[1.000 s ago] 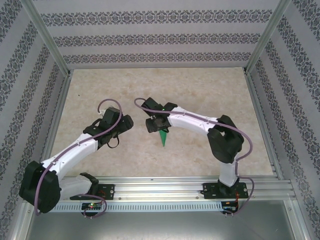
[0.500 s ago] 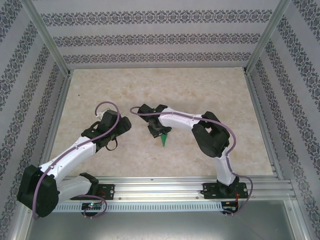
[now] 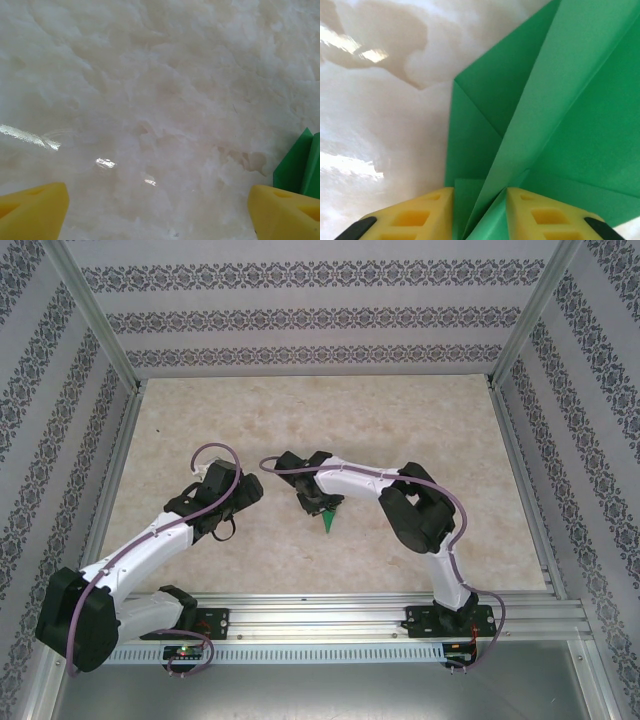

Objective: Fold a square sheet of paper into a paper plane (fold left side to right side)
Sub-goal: Move the paper plane to the center of the table.

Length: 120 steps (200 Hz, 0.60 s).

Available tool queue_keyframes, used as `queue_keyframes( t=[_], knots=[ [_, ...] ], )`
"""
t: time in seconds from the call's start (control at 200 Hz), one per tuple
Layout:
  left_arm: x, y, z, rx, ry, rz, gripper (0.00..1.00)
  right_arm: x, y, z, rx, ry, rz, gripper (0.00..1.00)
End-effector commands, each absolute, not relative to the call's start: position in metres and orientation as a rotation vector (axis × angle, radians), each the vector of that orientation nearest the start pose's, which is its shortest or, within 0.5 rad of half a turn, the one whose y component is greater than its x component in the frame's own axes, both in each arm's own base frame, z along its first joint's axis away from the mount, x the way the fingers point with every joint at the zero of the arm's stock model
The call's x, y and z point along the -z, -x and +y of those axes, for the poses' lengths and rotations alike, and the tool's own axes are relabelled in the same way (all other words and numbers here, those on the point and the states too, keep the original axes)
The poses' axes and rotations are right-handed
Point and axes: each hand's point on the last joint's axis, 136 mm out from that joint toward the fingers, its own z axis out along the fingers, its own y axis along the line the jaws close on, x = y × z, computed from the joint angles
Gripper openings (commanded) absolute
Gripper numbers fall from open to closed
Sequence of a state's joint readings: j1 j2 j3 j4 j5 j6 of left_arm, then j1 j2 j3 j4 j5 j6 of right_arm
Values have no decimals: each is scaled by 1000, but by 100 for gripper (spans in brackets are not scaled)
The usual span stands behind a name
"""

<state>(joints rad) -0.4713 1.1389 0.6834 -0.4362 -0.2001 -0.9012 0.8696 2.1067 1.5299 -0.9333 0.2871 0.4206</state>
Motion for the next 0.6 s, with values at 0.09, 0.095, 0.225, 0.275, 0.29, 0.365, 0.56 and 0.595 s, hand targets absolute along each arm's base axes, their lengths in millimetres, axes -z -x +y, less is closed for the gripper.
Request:
queue_keyframes(
  t=[0.09,0.095,0.225,0.275,0.29,0.365,0.56,0.595],
  knots=[
    [-111,-291,-104,339,645,2394,93,-38,-303,269,260,555,2810,25],
    [-110,-290,-104,337,645,2394,93,-38,-303,269,259,553,2810,25],
    [-111,-290,-104,338,642,2396,93,-44,-302,266,228,527,2806,23],
    [-111,-290,-104,338,642,2397,93,-46,-302,265,221,515,2805,22],
    [-111,-290,-104,338,642,2397,93,-46,-302,264,219,511,2805,21],
    [-112,-290,-104,339,642,2396,94,-46,-302,262,209,500,2810,20],
    [-112,-291,-104,335,640,2398,94,-47,-299,258,169,463,2827,12],
    [-112,-290,-104,335,639,2398,94,-48,-300,257,151,452,2827,9]
  ],
)
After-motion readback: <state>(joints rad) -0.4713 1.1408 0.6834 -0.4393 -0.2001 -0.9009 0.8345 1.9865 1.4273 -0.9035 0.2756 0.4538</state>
